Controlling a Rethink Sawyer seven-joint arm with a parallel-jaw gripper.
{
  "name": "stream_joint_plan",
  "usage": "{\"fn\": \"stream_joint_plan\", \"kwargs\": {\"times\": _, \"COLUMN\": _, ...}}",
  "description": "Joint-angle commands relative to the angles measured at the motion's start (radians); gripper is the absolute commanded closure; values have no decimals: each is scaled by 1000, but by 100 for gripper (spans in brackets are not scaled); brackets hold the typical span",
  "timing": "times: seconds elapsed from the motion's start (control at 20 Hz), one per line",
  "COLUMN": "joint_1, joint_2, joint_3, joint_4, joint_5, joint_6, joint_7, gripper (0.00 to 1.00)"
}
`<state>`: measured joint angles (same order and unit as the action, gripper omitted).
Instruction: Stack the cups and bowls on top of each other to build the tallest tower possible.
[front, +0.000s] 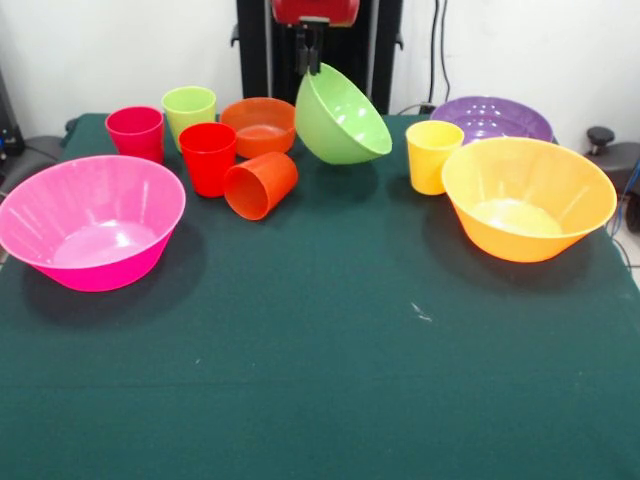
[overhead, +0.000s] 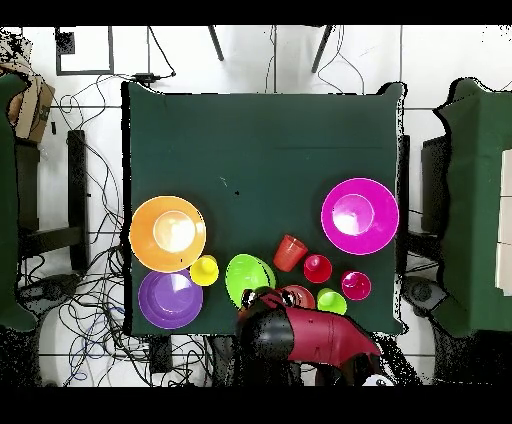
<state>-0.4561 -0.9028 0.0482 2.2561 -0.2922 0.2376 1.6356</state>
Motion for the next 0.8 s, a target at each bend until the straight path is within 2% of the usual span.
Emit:
{"fn": "stream_joint_plan", "kwargs": {"times": 0.05, "joint_1": -16, "joint_2": 107, "joint_3": 156, "joint_4": -104, "joint_5": 41, "joint_6": 40, "joint_7": 67, "gripper": 100}}
{"fn": "stream_joint_plan", "kwargs": {"times": 0.8, "joint_1": -33, "joint_2": 243, "joint_3": 195, "joint_4": -290, "joint_5": -11, "joint_6": 4, "joint_7": 23, "gripper": 100}}
